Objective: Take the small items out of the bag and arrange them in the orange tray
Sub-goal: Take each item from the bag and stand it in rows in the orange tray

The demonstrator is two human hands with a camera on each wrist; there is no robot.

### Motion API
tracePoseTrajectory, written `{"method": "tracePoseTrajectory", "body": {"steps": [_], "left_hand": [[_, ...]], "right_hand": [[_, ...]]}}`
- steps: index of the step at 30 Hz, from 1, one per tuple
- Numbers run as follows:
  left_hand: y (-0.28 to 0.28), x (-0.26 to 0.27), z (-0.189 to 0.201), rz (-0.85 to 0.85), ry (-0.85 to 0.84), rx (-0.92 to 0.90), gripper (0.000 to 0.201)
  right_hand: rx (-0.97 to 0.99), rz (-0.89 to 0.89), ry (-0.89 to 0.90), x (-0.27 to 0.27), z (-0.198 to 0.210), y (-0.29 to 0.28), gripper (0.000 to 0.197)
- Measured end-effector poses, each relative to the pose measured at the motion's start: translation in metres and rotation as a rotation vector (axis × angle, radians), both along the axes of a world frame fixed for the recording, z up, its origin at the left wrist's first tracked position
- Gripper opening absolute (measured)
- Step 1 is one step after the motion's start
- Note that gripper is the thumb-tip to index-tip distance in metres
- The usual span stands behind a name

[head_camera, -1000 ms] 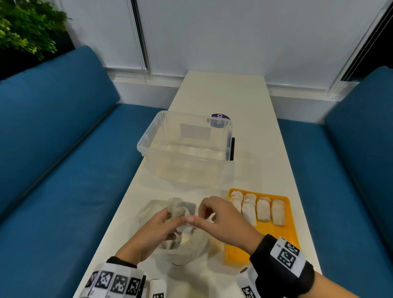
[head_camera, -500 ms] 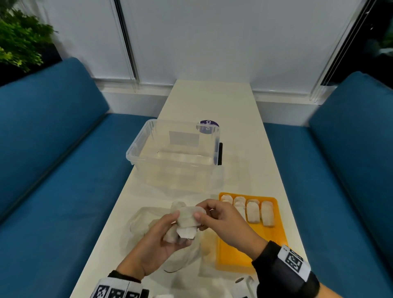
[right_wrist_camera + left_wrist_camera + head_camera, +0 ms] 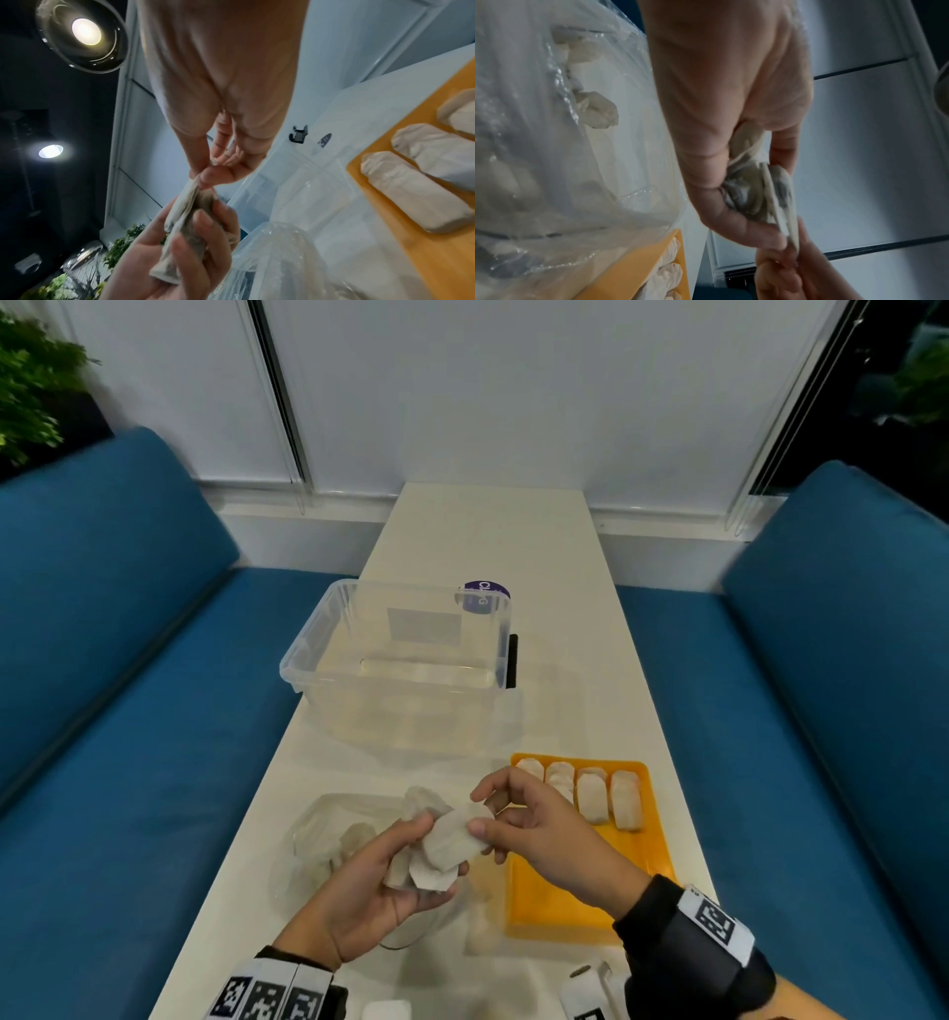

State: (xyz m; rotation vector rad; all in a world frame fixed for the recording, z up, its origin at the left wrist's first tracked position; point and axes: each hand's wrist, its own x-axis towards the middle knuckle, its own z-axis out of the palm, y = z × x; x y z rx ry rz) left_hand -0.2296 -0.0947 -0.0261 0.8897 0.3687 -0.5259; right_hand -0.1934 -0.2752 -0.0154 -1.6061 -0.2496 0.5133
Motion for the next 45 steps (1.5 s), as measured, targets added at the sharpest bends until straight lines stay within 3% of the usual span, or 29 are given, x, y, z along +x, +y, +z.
{"method": "tracePoseTrajectory", "body": {"steps": [5, 8, 10, 14, 20, 25, 28, 34, 39, 45], "left_hand": [[-0.003, 0.002, 0.000, 0.027, 0.022, 0.014, 0.025], [-0.001, 0.003, -0.002, 0.030, 0.029, 0.028, 0.032], [0.002, 0.002, -0.005, 0.039, 0.035, 0.035, 0.038], [0.010, -0.002, -0.011, 0.073, 0.056, 0.091, 0.033], [0.013, -0.005, -0.014, 0.073, 0.102, 0.173, 0.033], [0.011, -0.003, -0.014, 0.066, 0.109, 0.197, 0.031], [0.010, -0.003, -0.015, 0.049, 0.111, 0.221, 0.031], [0.011, -0.001, -0.015, 0.036, 0.103, 0.266, 0.029], [0.011, 0.000, -0.015, 0.024, 0.105, 0.283, 0.029], [0.010, 0.002, -0.014, 0.000, 0.087, 0.286, 0.031]], "right_hand": [[0.081, -0.041, 0.040, 0.003, 0.000, -0.013, 0.004], [0.044, -0.088, 0.040, 0.011, 0.004, -0.031, 0.008], [-0.125, -0.116, -0.014, 0.023, 0.003, -0.050, 0.012], [-0.666, -0.136, -0.182, 0.050, -0.017, -0.093, 0.013], [-0.984, 0.005, -0.157, 0.071, -0.051, -0.116, 0.012], [-1.020, 0.210, -0.085, 0.084, -0.060, -0.112, 0.007], [-1.091, 0.234, -0.115, 0.090, -0.065, -0.107, 0.008], [-1.128, 0.163, -0.151, 0.098, -0.074, -0.102, 0.012], [-1.120, 0.102, -0.220, 0.099, -0.077, -0.103, 0.027], [-1.151, -0.033, -0.428, 0.091, -0.075, -0.104, 0.019]]}}
